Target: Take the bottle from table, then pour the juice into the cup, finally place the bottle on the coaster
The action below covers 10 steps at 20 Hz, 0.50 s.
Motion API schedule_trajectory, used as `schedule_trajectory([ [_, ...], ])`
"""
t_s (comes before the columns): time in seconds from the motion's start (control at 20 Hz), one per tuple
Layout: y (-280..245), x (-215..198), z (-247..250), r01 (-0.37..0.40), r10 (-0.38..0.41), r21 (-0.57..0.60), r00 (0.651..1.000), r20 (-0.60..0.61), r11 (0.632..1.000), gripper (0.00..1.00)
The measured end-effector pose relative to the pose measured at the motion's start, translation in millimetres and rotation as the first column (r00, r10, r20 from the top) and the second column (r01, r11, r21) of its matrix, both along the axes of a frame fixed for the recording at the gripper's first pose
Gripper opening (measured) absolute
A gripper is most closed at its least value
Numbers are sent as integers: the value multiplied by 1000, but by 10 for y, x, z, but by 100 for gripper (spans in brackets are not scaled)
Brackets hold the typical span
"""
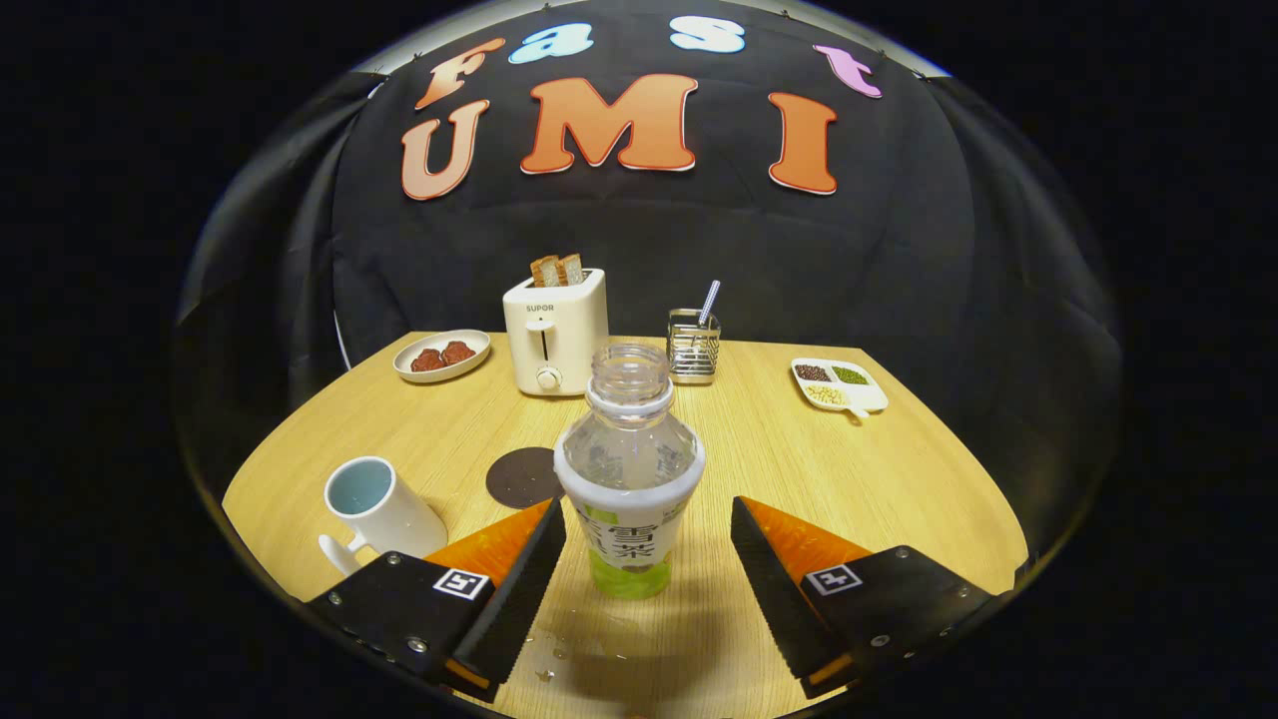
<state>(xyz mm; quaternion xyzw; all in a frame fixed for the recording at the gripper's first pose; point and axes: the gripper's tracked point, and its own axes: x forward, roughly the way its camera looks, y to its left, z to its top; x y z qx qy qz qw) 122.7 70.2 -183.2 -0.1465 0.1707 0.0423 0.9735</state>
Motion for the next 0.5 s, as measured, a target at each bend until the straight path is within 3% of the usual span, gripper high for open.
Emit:
schedule_trajectory([
  [0.1, 10, 86, -29, 4, -4, 2, 1000, -13, 1000, 99],
  [0.2, 52, 134, -70, 0, 0, 17, 1000, -30, 1000, 91],
  [0.35, 73, 111, -83, 19, -17, 20, 998, -65, 1000, 63],
  [0.5, 89, -15, 21, 49, -48, 11, 995, -84, 999, 56],
])
